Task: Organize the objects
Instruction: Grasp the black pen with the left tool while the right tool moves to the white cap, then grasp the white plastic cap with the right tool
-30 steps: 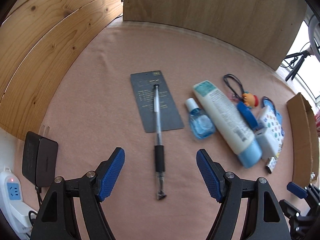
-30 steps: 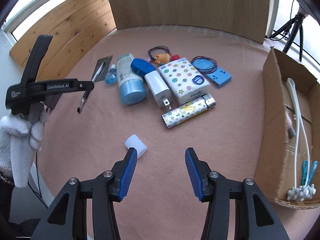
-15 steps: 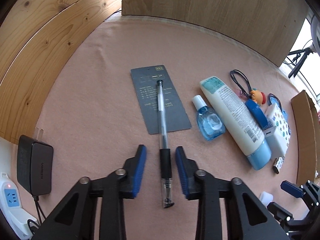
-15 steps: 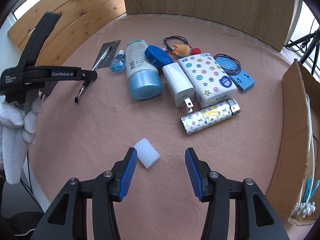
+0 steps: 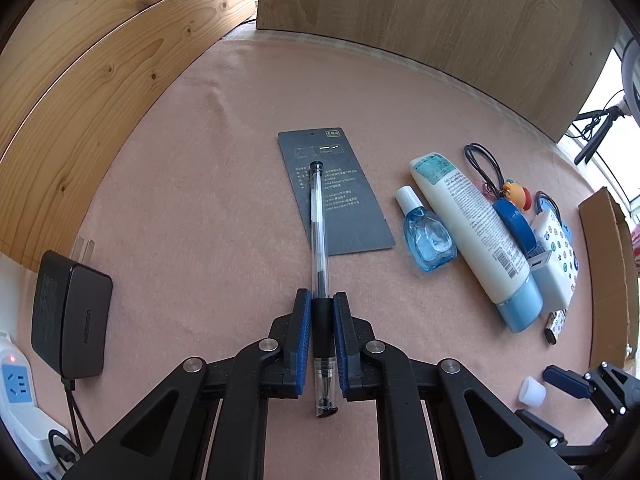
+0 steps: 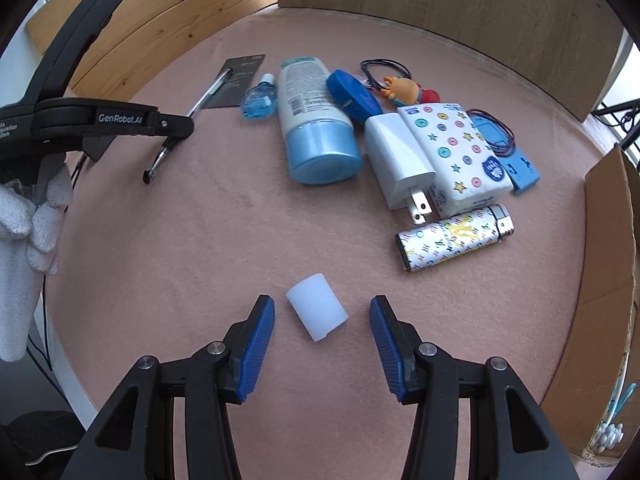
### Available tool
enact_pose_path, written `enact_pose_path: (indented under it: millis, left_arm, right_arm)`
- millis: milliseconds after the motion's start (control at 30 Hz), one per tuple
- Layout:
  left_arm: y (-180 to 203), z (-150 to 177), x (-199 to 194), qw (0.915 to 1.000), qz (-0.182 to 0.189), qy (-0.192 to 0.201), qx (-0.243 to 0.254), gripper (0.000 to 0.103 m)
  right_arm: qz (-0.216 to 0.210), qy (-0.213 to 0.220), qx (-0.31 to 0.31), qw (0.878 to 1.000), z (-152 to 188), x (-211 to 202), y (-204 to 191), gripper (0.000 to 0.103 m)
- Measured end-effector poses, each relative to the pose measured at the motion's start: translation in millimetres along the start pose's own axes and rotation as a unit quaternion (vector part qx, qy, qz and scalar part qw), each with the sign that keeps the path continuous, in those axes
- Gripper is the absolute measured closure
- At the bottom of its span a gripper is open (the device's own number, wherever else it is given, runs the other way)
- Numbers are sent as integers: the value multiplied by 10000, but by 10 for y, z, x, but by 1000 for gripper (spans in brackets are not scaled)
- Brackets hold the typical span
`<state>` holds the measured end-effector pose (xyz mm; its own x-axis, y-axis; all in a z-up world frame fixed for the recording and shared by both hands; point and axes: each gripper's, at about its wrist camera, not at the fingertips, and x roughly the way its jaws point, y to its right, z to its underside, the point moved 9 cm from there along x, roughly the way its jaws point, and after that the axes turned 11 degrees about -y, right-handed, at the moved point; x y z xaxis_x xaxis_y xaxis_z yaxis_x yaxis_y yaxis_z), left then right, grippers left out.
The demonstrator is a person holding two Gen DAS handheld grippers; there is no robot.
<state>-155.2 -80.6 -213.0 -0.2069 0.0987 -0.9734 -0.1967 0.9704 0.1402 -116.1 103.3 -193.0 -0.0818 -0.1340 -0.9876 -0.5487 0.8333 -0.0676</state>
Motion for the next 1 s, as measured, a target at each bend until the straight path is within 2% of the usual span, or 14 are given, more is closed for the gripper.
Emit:
enact_pose_path:
  millis: [67,133,367,733,1000]
  left_arm:
    - [-8,18,-8,10000,35,-4,-27,92]
    - [-24,27,-8,10000,56,-3,-50,92]
    - [-54,100,-72,9998,160,27,-146,92]
    - [267,120,-349,9989,392,237,54,92]
    - [883,41,-473,9961,605,323,551,92]
  right_arm:
    - [141,-30,-84,9999,11,20,-26,72]
    - [263,9,-147,9995,12,16,-37,79]
    - [76,82,80,9999,61,-37,23,89]
    - [-179,438,694,9965,229,-374,343,90]
    - [-216,810,1302,9879,408,-719,813,90]
